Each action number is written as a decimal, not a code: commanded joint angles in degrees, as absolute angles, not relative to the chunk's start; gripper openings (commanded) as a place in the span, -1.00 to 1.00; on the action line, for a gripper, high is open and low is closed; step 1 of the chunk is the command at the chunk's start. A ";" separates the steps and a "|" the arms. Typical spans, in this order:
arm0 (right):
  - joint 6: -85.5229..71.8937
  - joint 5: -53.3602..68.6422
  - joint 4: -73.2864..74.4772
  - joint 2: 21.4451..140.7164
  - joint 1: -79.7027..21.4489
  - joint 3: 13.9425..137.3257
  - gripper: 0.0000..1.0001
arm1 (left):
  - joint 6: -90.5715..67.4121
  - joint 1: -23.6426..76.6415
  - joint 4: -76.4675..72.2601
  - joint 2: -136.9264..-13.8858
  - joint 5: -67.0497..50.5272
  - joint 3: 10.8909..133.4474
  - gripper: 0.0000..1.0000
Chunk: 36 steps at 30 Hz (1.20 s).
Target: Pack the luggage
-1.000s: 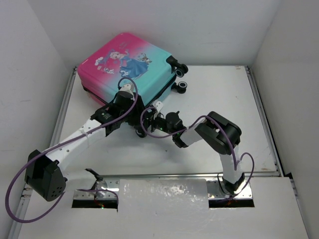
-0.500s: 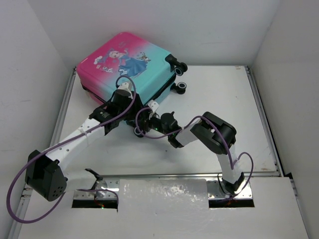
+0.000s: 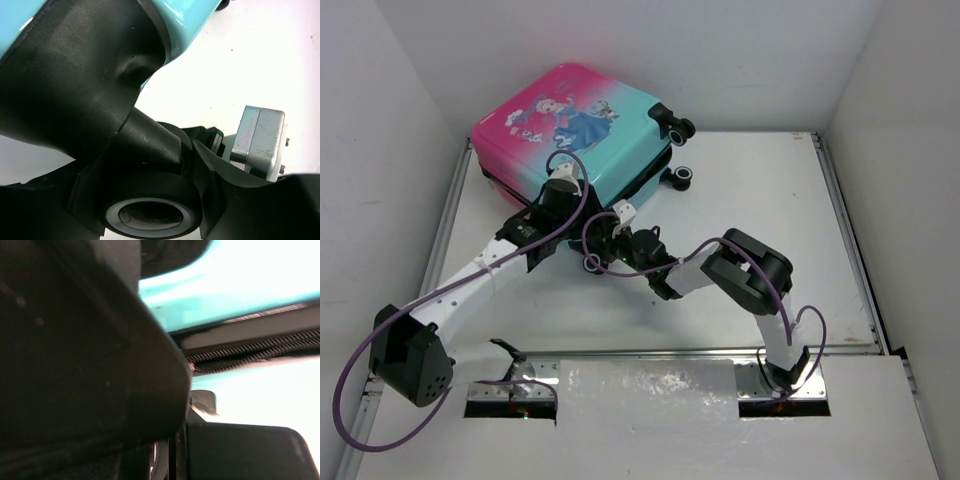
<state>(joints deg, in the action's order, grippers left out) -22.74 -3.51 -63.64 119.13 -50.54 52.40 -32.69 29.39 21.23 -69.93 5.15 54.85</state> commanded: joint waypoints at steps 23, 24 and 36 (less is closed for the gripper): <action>-36.38 -37.35 -57.74 112.51 -37.37 48.52 -1.00 | -37.88 31.46 12.22 -64.42 15.82 50.72 -1.00; -36.47 -36.74 -58.35 112.50 -36.74 48.08 -1.00 | -38.23 31.46 11.96 -64.42 16.52 50.54 -1.00; -26.22 13.17 -69.09 118.14 -33.48 49.59 0.07 | -39.64 31.46 8.79 -66.88 17.14 53.16 -1.00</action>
<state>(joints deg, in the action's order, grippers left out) -31.57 -7.60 -64.29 118.15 -31.42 49.78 -39.57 32.34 16.43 -67.72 11.22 49.47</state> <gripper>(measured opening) 0.408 0.530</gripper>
